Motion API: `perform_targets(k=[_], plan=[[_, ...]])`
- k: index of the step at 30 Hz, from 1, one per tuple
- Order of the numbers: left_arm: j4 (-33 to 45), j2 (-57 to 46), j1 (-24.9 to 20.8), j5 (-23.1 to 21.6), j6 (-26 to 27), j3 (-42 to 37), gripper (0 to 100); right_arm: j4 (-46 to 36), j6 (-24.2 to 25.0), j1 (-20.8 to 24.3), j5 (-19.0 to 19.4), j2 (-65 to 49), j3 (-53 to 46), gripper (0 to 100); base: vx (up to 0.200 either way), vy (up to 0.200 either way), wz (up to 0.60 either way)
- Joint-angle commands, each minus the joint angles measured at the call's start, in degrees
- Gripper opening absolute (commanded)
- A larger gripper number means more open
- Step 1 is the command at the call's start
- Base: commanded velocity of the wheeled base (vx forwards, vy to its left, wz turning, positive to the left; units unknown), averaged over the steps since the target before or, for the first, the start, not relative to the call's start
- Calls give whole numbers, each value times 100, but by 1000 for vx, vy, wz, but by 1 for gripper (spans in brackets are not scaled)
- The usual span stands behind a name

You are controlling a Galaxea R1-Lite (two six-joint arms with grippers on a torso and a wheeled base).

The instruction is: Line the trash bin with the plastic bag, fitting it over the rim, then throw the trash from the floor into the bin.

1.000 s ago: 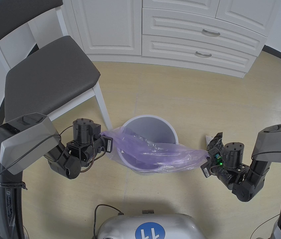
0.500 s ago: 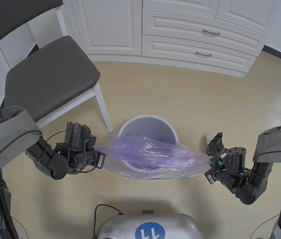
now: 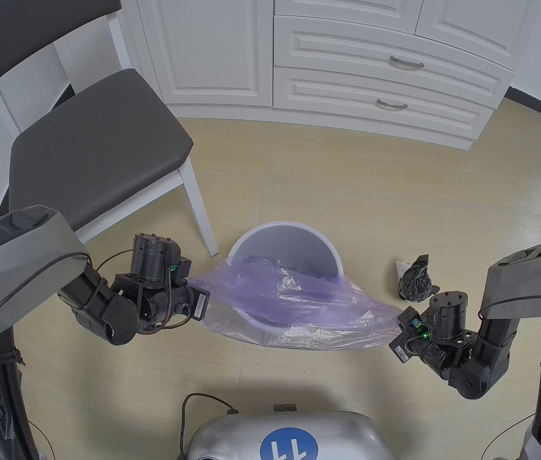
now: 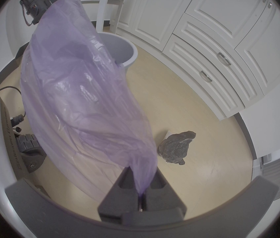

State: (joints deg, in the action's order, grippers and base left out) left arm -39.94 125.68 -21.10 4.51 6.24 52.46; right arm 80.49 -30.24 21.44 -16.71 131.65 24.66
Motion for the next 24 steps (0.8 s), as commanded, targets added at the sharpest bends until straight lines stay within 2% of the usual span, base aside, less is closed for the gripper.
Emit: perform_targets(k=[1, 10, 11, 14, 19, 21, 22, 24], plan=[[-23, 290, 1, 15, -9, 89, 0, 1, 10, -35, -7, 195, 135, 0, 0, 0, 0], [-128, 316, 1, 24, -167, 239, 0, 10, 27, -114, 1, 239, 188, 0, 0, 0, 0], [-208, 325, 1, 24, -237, 248, 0, 10, 27, -123, 10, 204, 179, 100, 0, 0, 0], [-339, 299, 1, 24, -273, 239, 0, 107, 230, -114, 168, -34, 100, 100, 0, 0, 0], [-339, 281, -8, 24, -281, 248, 0, 98, 484, -167, 1170, -526, -155, 100, 0, 0, 0], [-339, 281, -8, 24, -281, 248, 0, 98, 493, -184, 1223, -561, -172, 100, 0, 0, 0], [-339, 299, -8, 24, -290, 283, 0, 107, 634, -343, 1786, -746, -295, 100, 0, 0, 0], [-339, 325, -8, 32, -325, 344, 0, 151, 722, -501, 2348, -834, -374, 100, 0, 0, 0]])
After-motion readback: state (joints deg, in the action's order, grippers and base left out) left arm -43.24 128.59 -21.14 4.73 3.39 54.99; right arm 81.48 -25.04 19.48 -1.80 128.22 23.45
